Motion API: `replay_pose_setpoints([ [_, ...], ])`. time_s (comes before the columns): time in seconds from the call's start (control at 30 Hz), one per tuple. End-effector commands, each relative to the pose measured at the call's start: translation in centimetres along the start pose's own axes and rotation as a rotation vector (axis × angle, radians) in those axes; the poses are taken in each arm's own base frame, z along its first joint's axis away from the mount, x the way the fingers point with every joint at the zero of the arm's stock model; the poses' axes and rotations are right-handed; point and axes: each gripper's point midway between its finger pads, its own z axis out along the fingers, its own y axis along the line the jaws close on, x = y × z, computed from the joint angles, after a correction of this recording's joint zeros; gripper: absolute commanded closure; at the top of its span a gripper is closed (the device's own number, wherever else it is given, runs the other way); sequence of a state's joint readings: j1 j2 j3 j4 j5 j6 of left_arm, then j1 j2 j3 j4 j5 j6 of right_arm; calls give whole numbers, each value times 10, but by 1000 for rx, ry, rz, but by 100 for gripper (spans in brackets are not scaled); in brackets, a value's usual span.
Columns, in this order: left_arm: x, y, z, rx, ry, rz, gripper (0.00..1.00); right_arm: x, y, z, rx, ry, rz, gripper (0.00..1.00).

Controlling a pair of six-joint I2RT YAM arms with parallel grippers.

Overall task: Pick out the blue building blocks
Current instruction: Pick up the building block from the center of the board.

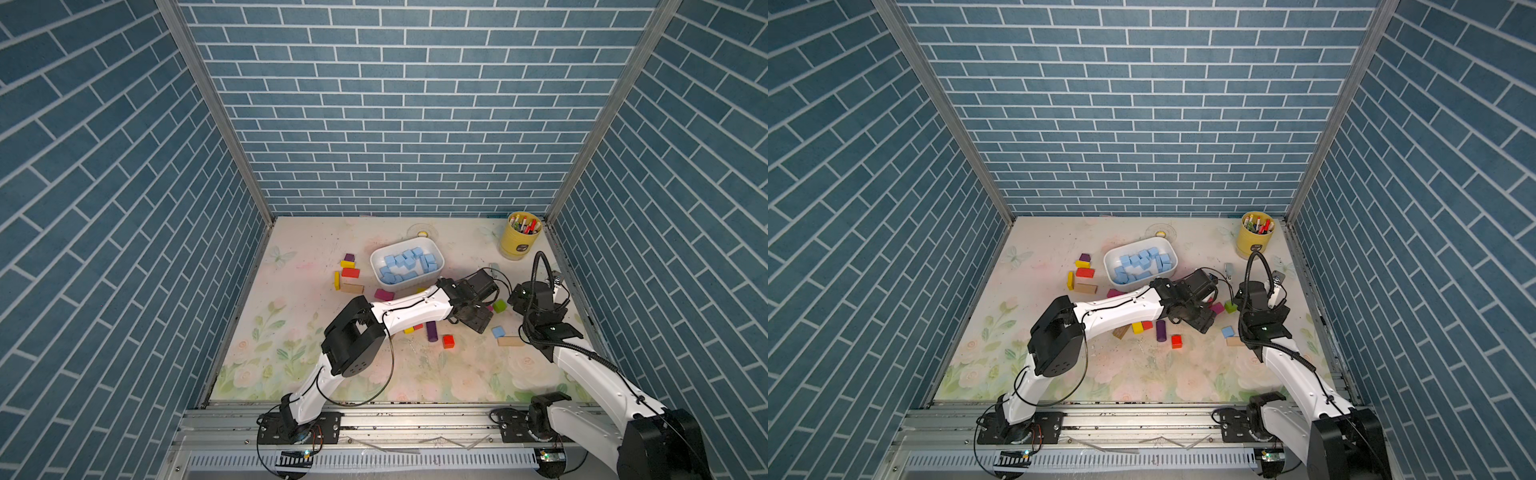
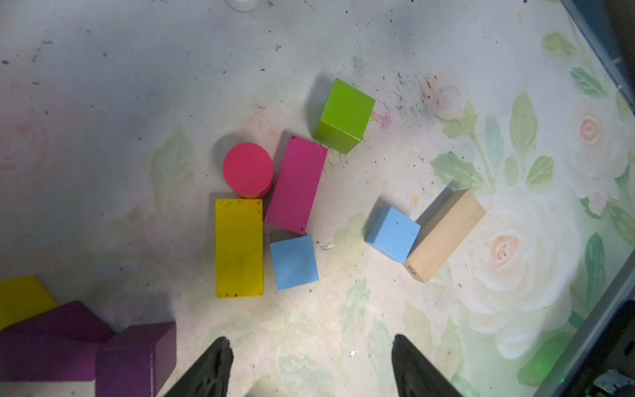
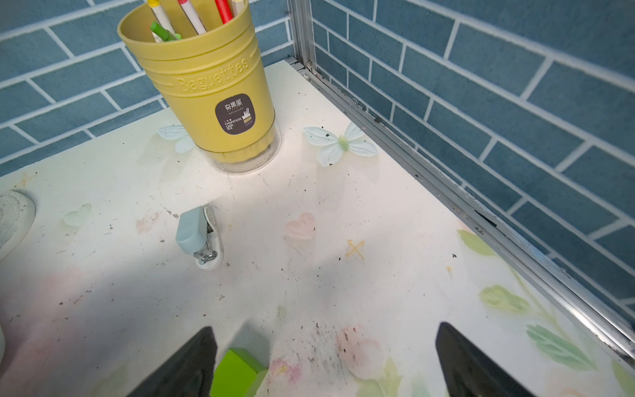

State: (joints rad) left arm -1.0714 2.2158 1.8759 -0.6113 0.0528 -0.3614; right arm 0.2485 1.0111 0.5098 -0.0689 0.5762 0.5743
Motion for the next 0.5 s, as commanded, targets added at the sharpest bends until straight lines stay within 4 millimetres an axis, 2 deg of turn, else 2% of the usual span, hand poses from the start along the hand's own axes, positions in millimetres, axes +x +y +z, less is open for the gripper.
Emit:
replay_pose_setpoints([
  [0.0,4,-3,10,-36,36,29,28,-7,-1,-4,0,-3,71,1],
  [0.27,11,-2,31,-103,112,55,46,-7,-3,-4,-1,-10,86,2],
  [0.47,14,0,40,-130,125,60,48,-7,-3,-4,-3,-6,90,2],
])
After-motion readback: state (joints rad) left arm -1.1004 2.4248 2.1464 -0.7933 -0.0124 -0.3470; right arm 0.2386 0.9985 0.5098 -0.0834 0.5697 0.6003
